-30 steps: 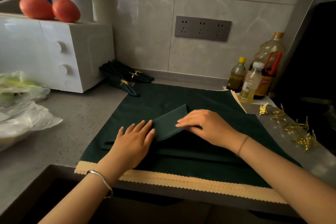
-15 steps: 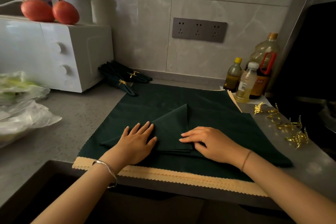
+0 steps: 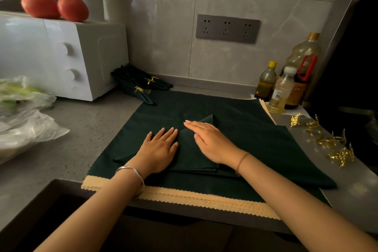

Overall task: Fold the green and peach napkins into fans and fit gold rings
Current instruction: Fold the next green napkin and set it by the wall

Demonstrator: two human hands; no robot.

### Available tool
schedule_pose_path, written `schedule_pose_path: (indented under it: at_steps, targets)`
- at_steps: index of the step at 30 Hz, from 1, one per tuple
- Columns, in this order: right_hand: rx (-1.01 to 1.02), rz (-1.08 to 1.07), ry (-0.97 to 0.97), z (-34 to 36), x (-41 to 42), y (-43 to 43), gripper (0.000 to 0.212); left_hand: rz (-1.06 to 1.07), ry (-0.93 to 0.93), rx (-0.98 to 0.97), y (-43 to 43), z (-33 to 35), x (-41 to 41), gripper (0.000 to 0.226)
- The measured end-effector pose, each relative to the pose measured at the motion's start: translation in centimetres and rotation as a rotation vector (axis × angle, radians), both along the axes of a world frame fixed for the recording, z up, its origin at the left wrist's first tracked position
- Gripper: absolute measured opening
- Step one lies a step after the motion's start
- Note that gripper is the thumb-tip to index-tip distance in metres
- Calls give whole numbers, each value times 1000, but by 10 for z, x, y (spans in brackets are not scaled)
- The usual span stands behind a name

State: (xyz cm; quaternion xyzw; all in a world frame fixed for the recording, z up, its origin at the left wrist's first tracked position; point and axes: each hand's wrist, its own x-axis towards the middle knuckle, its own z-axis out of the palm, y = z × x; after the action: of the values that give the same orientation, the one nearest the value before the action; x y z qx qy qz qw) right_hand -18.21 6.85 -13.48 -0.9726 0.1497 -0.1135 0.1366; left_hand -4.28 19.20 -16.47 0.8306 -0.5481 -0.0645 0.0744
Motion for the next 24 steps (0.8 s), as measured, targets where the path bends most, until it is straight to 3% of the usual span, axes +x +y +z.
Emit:
schedule_pose_path:
  at_steps: [7,17,24]
  targets:
    - [-17,-21,290,-21,32,-14,50,6,-34,3,-1,-1,-1,54]
    - [23,-239,332,-21,9,-85,51,-3,-7,45,0,2,0,54]
    - [115,-380,185,4,-22,-132,57,15,-1,154,-19,17,-11,66]
